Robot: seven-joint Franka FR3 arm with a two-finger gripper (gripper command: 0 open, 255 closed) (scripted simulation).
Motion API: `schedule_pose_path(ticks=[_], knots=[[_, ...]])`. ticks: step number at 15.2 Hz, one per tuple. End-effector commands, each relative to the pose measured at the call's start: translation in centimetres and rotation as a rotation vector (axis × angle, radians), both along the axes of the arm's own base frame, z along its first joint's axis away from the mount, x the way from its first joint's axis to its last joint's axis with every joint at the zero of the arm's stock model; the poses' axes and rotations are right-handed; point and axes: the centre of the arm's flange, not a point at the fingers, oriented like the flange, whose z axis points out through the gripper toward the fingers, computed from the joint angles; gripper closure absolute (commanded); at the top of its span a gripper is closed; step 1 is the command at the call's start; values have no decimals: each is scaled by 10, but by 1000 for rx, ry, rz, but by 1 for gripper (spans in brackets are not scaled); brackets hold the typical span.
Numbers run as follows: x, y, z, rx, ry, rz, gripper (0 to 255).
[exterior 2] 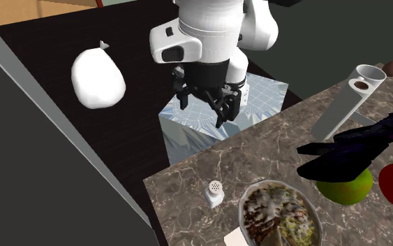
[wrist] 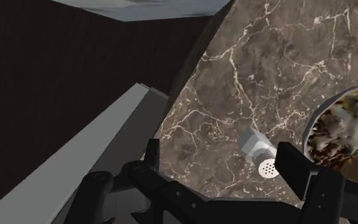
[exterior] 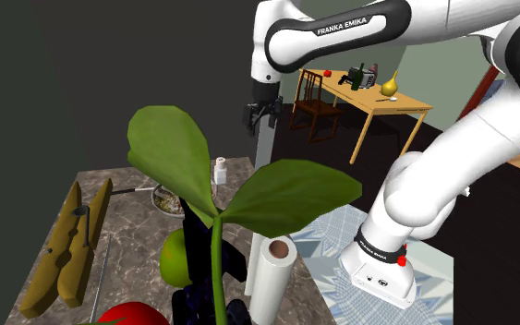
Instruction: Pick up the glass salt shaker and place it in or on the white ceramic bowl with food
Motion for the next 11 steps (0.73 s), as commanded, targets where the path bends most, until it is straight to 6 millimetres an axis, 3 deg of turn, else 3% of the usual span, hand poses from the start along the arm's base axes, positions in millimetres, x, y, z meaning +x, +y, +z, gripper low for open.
schedule_pose_path(ticks=[1, 11], knots=[[16, 12, -15, 10, 3, 7, 0], [97, 76, -78, 55, 19, 39, 0]])
